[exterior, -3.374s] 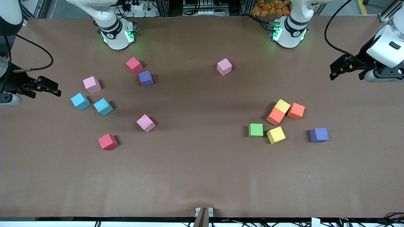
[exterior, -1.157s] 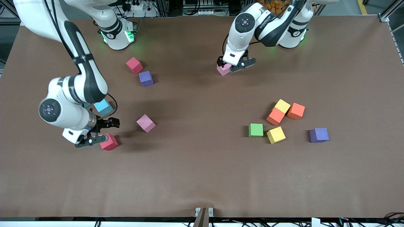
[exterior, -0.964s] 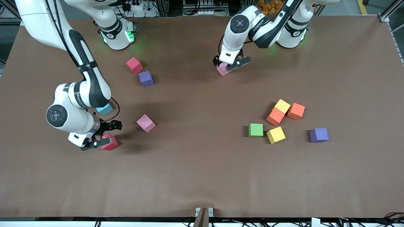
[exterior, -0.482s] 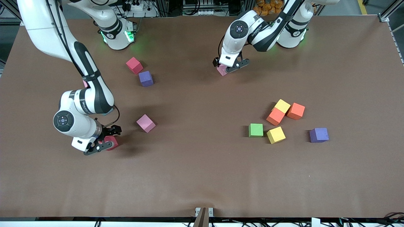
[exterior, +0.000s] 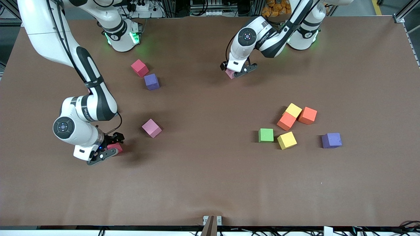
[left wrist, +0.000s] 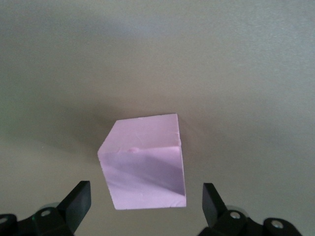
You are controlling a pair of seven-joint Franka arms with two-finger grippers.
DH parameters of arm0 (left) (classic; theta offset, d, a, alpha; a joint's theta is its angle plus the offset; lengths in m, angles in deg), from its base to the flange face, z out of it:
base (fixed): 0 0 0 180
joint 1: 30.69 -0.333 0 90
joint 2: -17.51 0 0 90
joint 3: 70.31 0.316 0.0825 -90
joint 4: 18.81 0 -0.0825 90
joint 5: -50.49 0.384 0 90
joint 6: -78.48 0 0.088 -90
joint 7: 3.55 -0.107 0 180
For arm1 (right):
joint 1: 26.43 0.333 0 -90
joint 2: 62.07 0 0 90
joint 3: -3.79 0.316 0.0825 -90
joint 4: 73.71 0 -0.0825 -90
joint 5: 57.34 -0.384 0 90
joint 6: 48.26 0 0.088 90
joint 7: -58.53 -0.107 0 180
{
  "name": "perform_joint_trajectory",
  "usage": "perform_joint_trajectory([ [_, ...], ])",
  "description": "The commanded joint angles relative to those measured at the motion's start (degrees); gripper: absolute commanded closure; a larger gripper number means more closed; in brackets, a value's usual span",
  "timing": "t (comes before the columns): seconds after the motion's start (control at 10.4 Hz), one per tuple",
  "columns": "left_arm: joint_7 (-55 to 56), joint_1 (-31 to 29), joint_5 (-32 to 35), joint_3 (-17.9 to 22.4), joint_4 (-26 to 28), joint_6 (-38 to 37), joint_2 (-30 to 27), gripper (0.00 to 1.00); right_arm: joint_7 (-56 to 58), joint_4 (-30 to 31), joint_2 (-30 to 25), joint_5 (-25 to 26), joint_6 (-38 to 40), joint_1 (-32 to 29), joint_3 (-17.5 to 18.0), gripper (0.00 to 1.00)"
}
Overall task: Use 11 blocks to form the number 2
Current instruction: 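Close the right gripper on the red block while the left gripper grasps the pink block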
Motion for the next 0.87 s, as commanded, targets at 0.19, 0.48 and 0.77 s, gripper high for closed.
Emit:
perform_joint_trajectory([
  [0.19,0.92,1.6,-0.15,2.06,0.03,2.01,1.97,0.0,5.13,-1.7,1.85,0.73,-1.25,-1.76,0.47,0.0],
  [0.48,0.92,4.16,-0.06,5.23,-0.23,2.19,2.94,0.0,4.96,-1.61,2.64,0.11,-1.52,-1.76,0.47,0.0],
  [0.77,0.57,4.24,-0.06,5.23,-0.5,2.46,4.0,0.07,4.61,-1.26,3.08,-0.15,-2.05,-1.93,0.55,0.0],
])
